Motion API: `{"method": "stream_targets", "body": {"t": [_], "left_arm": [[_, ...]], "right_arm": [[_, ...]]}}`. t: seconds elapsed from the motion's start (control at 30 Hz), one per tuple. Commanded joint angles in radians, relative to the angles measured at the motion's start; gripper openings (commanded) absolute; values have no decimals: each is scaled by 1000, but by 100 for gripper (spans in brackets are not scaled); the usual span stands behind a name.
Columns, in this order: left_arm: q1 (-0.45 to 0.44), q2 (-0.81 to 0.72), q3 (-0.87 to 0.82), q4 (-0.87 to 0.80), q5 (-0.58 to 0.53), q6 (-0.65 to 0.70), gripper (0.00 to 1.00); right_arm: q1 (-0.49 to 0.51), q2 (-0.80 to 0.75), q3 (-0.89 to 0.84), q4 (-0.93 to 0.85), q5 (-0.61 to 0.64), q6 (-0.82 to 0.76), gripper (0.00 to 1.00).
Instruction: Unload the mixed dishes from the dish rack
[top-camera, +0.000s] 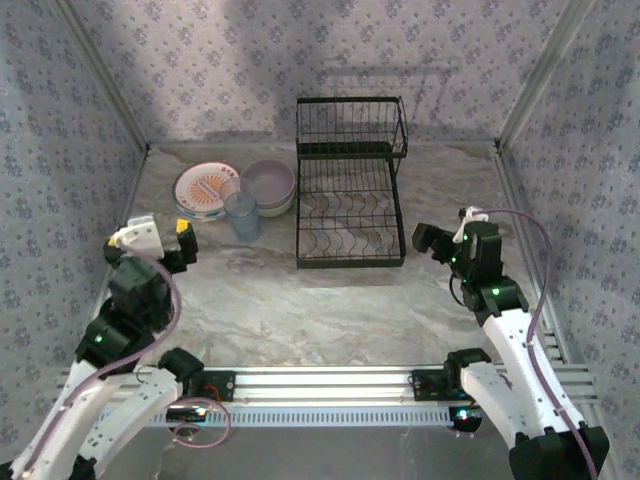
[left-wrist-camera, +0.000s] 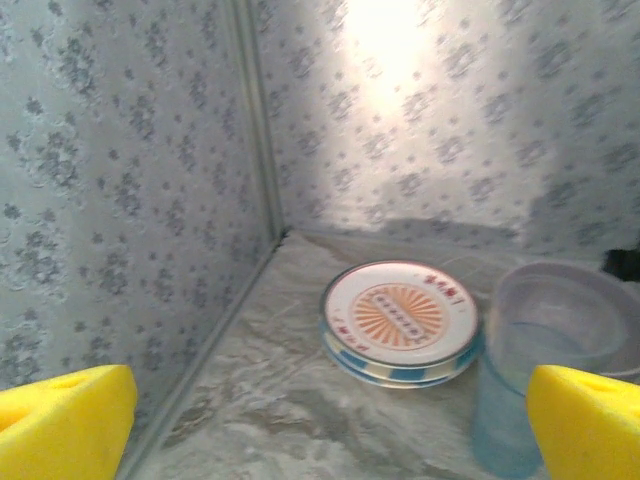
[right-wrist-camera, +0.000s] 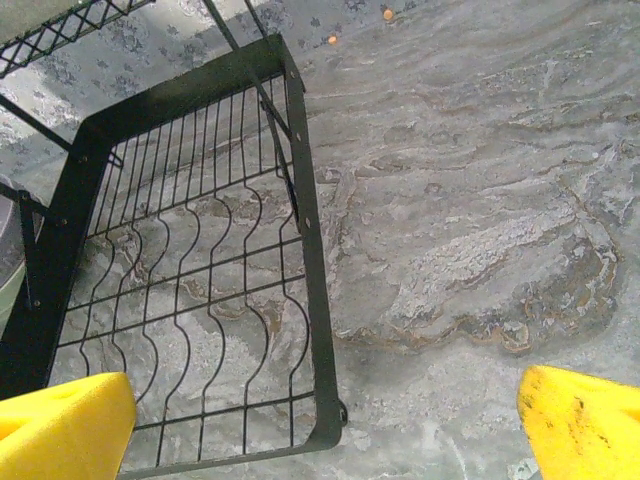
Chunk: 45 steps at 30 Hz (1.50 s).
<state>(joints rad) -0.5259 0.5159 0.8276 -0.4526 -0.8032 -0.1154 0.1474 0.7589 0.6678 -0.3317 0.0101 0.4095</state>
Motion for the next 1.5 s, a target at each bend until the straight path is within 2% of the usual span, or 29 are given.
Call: {"method": "stream_targets", "body": {"t": [0.0, 0.07, 0.23, 0.33, 0.4, 0.6, 0.77, 0.87, 0.93, 1.2, 1.33, 1.47], "left_arm": [[139, 99, -19, 73, 116, -56, 99], [247, 145, -51, 132, 207, -107, 99], [445, 266, -157, 299, 327, -171, 99], [499, 320, -225, 428, 342, -140, 99], [506, 353, -294, 550, 330, -100, 99], [526, 444, -450, 832, 294, -125, 99], [526, 609, -485, 950, 269, -122, 99], [526, 698, -535, 1102, 257, -107, 99], [526, 710, -524, 1094, 254, -110, 99], [525, 855, -578, 1389, 292, -87, 99], [509, 873, -561, 1390, 303, -54, 99], [453, 902, -538, 1405, 310, 27, 99]], "right_arm": [[-11, -17, -14, 32, -14, -15, 100], [-16, -20, -15, 33, -19, -18, 100], [-33, -20, -27, 38, -31, -29, 100], [-45, -17, -42, 55, -46, -35, 100], [-54, -12, -50, 73, -61, -36, 100], [-63, 3, -78, 116, -86, -34, 100], [-65, 18, -90, 138, -70, -48, 100], [-65, 47, -88, 139, -66, -64, 100], [-64, 55, -92, 128, -59, -79, 100], [-66, 50, -137, 184, -9, -99, 100], [-71, 54, -155, 201, 31, -162, 100], [-88, 55, -209, 287, 74, -191, 100]]}}
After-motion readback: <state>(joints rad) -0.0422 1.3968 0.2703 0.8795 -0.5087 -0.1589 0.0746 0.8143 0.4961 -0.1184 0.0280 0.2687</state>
